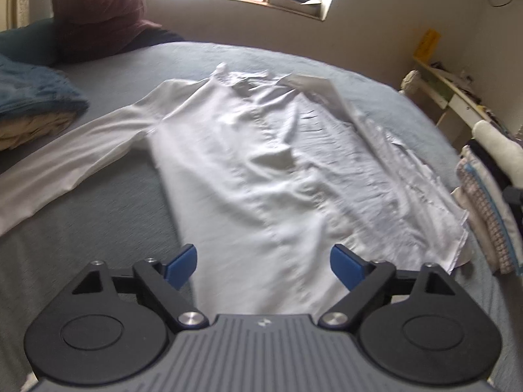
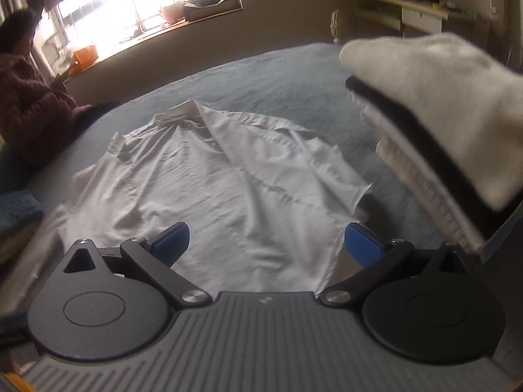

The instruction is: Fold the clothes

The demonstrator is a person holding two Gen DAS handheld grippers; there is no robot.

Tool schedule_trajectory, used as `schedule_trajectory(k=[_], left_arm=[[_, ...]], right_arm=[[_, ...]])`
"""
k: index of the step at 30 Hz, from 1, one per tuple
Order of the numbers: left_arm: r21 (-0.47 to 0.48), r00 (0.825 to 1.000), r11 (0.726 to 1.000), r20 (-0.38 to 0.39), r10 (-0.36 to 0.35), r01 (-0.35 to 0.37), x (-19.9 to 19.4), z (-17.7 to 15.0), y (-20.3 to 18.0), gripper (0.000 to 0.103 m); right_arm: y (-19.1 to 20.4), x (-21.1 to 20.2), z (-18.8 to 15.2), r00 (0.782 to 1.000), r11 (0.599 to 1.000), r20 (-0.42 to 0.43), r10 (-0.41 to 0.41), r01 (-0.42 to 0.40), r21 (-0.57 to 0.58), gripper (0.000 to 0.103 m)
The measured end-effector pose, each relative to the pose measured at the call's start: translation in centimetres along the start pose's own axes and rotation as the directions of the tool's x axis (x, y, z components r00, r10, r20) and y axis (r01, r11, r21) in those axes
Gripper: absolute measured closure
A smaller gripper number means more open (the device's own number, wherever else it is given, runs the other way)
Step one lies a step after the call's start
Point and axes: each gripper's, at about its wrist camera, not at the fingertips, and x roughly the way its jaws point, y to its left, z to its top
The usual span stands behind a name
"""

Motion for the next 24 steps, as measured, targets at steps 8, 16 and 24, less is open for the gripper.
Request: schedule_trajectory(k=[8,16,24], left_arm=[[0.050,1.000,0.999,-0.030,-0.003,0.005,5.4,0.4,-3.2,0.008],[0.127,1.000,0.991,-0.008,0.030,-0.029,9.9,0.3,-5.4,0.025],[0.111,0.996,0.993,-0.071,0.050,-0.042,12.5,-1.5,-5.1,0.057]], right_arm=[[-2.0,2.3,-1.3,0.995,0.992,-0.051,-0.084,0.079,-0.098,0.001],[-4.7,6.7,0.5,0.994,0.995,-0.099,-0.056,0.048,-0.085,0.001],[-8.5,14.5,3.1,0.989,0.995,-0.115,-0.096,0.100,0.030,0.007]])
